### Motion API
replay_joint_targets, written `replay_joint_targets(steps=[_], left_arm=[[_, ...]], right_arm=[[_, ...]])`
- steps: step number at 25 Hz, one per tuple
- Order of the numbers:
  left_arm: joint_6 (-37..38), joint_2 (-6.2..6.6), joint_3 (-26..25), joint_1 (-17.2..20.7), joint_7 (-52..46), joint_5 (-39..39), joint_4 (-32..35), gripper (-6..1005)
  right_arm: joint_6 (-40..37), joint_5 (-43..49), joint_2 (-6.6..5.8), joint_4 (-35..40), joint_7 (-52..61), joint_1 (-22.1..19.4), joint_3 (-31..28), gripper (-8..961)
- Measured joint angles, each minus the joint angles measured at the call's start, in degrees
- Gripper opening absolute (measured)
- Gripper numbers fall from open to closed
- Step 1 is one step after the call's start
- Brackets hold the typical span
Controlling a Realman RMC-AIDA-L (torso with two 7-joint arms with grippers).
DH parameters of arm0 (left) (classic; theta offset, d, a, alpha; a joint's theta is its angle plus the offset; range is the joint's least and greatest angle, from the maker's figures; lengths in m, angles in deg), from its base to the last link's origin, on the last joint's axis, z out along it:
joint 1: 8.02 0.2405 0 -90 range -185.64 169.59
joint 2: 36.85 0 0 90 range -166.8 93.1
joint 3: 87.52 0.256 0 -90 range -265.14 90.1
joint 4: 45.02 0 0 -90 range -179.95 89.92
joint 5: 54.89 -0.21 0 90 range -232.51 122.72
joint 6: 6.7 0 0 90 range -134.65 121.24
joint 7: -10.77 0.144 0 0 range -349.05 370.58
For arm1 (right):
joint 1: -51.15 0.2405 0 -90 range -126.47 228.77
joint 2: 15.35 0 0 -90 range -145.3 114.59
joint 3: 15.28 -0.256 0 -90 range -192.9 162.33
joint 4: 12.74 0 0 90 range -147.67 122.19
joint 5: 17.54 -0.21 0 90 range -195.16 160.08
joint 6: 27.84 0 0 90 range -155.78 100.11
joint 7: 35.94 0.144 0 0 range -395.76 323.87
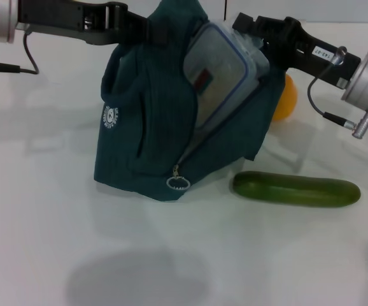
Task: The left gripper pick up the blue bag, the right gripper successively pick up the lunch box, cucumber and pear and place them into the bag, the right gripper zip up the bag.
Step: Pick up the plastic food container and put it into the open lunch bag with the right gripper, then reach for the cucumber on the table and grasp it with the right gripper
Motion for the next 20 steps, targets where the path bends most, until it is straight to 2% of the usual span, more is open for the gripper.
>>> replay_joint_targets(steps=[8, 15, 20], left_arm=[[-0.62, 0.1, -0.05, -0.02, 0.34, -0.44, -0.13, 45], [-0.91, 0.28, -0.35, 0.0, 0.4, -0.54, -0.15, 45], [-1.03, 0.37, -0.42, 0.0, 0.4, -0.58, -0.08, 45]], right_arm=[[1.46, -0.13, 0.0, 3.83, -0.24, -0.38, 3.11, 115], [1.02, -0.68, 0.0, 8.26, -0.76, -4.22, 3.54, 117], [0.6, -1.63, -0.13, 12.44, -1.99, -8.5, 3.31, 337]])
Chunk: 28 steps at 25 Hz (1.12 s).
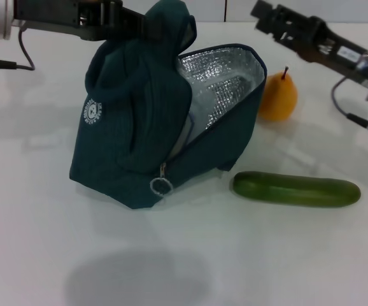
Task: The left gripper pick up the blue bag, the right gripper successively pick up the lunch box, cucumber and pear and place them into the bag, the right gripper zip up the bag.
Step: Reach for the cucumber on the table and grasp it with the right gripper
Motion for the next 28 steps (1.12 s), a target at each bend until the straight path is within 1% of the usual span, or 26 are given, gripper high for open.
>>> replay_joint_targets(steps=[4, 5, 6, 7, 8, 10, 12, 13, 15, 16, 17, 18, 20, 23, 24, 26, 28], left_arm=[[0.0, 0.11, -0.04, 0.43, 0.0, 0.0, 0.27, 45], [0.0, 0.13, -0.04, 0.7, 0.0, 0.02, 0.39, 45], [0.0, 0.21, -0.04, 1.05, 0.0, 0.12, 0.49, 45], [0.01, 0.3, -0.04, 1.4, 0.0, 0.2, 0.59, 45], [0.04, 0.38, -0.04, 1.69, 0.0, 0.22, 0.6, 45], [0.16, 0.55, -0.03, 2.12, 0.0, 0.26, 0.62, 45], [0.28, 0.62, -0.02, 2.36, 0.0, 0.28, 0.64, 45], [0.3, 0.64, -0.02, 2.48, 0.0, 0.33, 0.67, 45], [0.42, 0.64, -0.03, 2.73, -0.01, 0.44, 0.71, 45], [0.52, 0.63, 0.01, 2.81, 0.0, 0.48, 0.72, 45], [0.64, 0.6, 0.13, 2.86, -0.01, 0.5, 0.72, 45], [0.73, 0.56, 0.19, 2.91, 0.0, 0.52, 0.73, 45], [0.78, 0.45, 0.32, 2.94, 0.0, 0.54, 0.74, 45], [0.8, 0.22, 0.34, 3.01, 0.09, 0.54, 1.59, 45], [0.8, 0.11, 0.32, 3.06, 0.12, 0.53, 1.94, 45], [0.8, -0.03, 0.23, 3.14, 0.13, 0.53, 2.42, 45], [0.8, -0.16, 0.2, 3.24, 0.15, 0.53, 2.7, 45]], right_arm=[[-0.17, 0.07, -0.93, 5.74, -0.63, -4.57, -0.94, 503], [-0.29, 0.27, -1.34, 7.21, -0.75, -5.78, -1.35, 544], [-0.48, 0.68, -2.09, 8.91, -0.93, -7.02, -1.63, 588], [-0.48, 0.68, -2.09, 8.91, -0.93, -7.02, -1.63, 633], [-1.32, 2.67, -4.22, 12.12, -1.3, -8.91, -1.75, 677], [-2.22, 5.42, -6.21, 14.85, -1.34, -9.89, -1.84, 676], [-3.4, 9.02, -8.53, 18.15, -1.27, -10.52, -2.17, 674], [-4.42, 11.87, -10.03, 20.46, -1.12, -10.68, -2.37, 674], [-6.96, 17.93, -12.16, 24.46, -0.5, -10.5, -3.15, 674], [-8.06, 20.54, -12.92, 26.16, -0.04, -10.3, -3.66, 674], [-9.83, 25.16, -13.72, 29.07, 0.95, -9.8, -4.92, 675], [-11.89, 30.53, -14.2, 31.73, 1.95, -9.13, -6.56, 675], [-15.82, 40.23, -14.43, 35.59, 3.07, -7.56, -9.74, 677], [-22.61, 52.09, -14.04, 40.28, 3.2, -4.77, -13.4, 678], [-24.39, 55.4, -13.89, 41.54, 3.29, -3.66, -13.84, 679], [-26.84, 60.91, -13.44, 42.96, 3.64, -1.59, -13.83, 726], [-28.61, 65.69, -12.49, 44.26, 3.69, 0.07, -13.18, 774]])
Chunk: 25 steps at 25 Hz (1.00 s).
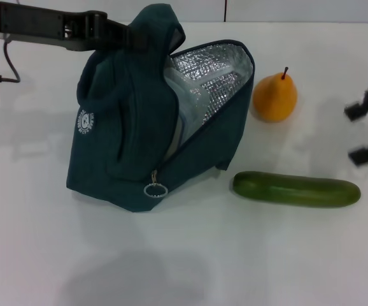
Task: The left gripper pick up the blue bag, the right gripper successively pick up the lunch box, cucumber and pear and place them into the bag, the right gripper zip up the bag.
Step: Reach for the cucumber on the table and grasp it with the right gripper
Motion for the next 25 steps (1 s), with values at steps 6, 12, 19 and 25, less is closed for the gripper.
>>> replay_joint_targets(steps=[6, 12, 19, 25], left_arm=[[-0.06, -0.14, 0.01, 0.38, 0.03, 0.0, 0.24, 45], [-0.09, -0.39, 0.16, 0.59, 0.22, 0.0, 0.24, 45], [-0.05, -0.54, 0.21, 0.63, 0.56, -0.01, 0.23, 45], [-0.12, -0.65, 0.21, 0.55, 0.83, -0.02, 0.14, 45]], right_arm=[[0.17, 15.2, 5.9, 4.53, -0.51, 3.65, 4.6, 862], [3.5, 23.19, 11.34, 7.55, -2.77, 3.76, 7.36, 865], [10.06, 22.74, 11.88, 6.57, -2.93, 2.19, 12.46, 855], [15.3, 21.82, 12.14, 2.52, -2.96, 1.39, 15.89, 846]])
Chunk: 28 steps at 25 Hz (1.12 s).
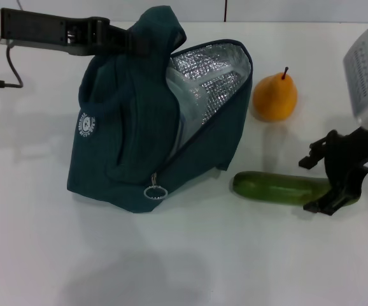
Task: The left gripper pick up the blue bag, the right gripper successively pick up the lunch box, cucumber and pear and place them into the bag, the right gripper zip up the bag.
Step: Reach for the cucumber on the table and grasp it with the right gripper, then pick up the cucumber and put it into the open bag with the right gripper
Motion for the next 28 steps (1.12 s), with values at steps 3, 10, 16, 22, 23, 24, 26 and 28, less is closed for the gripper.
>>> replay_joint_targets(steps=[3, 10, 16, 22, 23, 24, 26, 28], left_arm=[[-0.05, 0.0, 0.0, -0.25, 0.07, -0.2, -0.18, 45], [-0.07, -0.11, 0.08, -0.35, 0.24, -0.26, -0.19, 45], [-0.07, -0.15, 0.09, -0.37, 0.42, -0.25, -0.28, 45], [0.01, -0.26, 0.15, -0.12, 0.62, -0.12, -0.34, 45], [0.03, -0.26, 0.16, -0.09, 0.64, -0.11, -0.27, 45], [0.02, -0.26, 0.17, -0.07, 0.64, -0.1, -0.19, 45], [0.03, -0.26, 0.18, -0.02, 0.65, -0.09, -0.09, 45], [0.06, -0.26, 0.18, 0.03, 0.7, -0.09, -0.09, 44]], right_arm=[[2.69, -0.37, 0.07, -1.71, 0.0, -0.01, 1.88, 842], [6.5, -1.33, 0.17, -4.46, 0.0, -0.07, 4.05, 837], [7.0, -2.05, 0.1, -5.51, 0.13, 0.15, 4.21, 809], [7.06, -1.78, 0.12, -5.6, 1.34, -0.09, 4.29, 767], [6.98, -1.71, 0.12, -5.62, 1.64, -0.05, 4.32, 760], [6.88, -1.66, 0.12, -5.62, 1.8, -0.02, 4.34, 753], [6.78, -1.61, 0.12, -5.61, 2.09, 0.0, 4.38, 739], [6.6, -1.69, 0.12, -5.4, 2.14, -0.18, 4.4, 675]])
